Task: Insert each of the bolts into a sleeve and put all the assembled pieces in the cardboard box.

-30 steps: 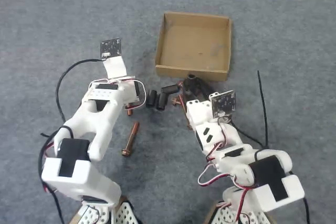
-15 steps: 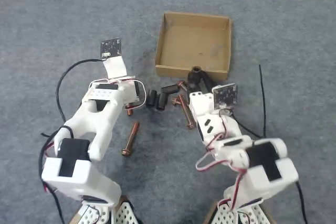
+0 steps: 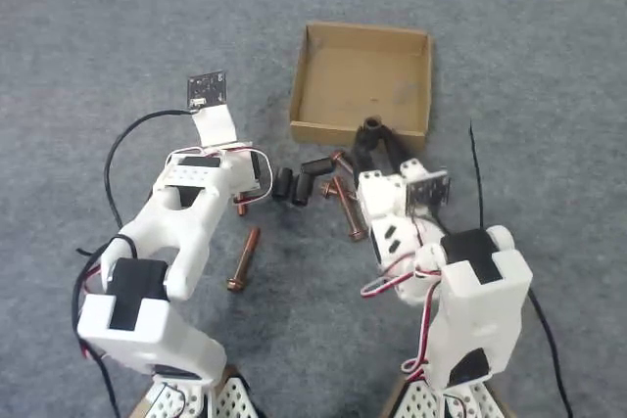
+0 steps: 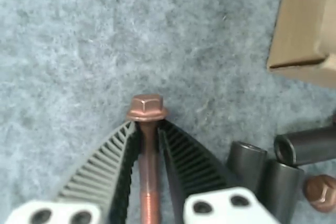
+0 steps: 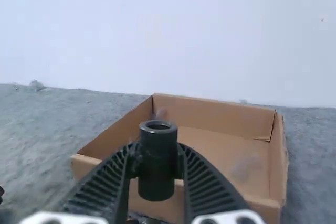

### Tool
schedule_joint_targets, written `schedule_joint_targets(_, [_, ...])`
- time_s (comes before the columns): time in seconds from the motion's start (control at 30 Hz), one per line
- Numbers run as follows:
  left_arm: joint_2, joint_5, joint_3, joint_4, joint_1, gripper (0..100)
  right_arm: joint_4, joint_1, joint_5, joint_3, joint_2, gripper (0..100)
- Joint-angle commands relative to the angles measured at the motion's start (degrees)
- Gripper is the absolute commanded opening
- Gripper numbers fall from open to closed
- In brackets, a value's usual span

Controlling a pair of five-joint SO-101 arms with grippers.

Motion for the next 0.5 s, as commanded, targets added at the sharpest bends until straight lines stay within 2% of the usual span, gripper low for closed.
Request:
schedule_joint_targets(0.0, [-4.2,-0.4,-0.5,-1.4,-0.3,1,-6.6,-2.7,3.3,5.5,-1.1,0.6])
schedule_joint_targets(0.13, [-4.2,-0.4,-0.5,-1.4,-0.3,1,-9.6,-4.5,8.1,11.0,-0.7,0.6])
schedule_joint_targets(0.47, [-4.3,-0.4,-0.5,-1.4,-0.3,1,-13.1,-4.7,8.0,18.8,-1.3,0.6])
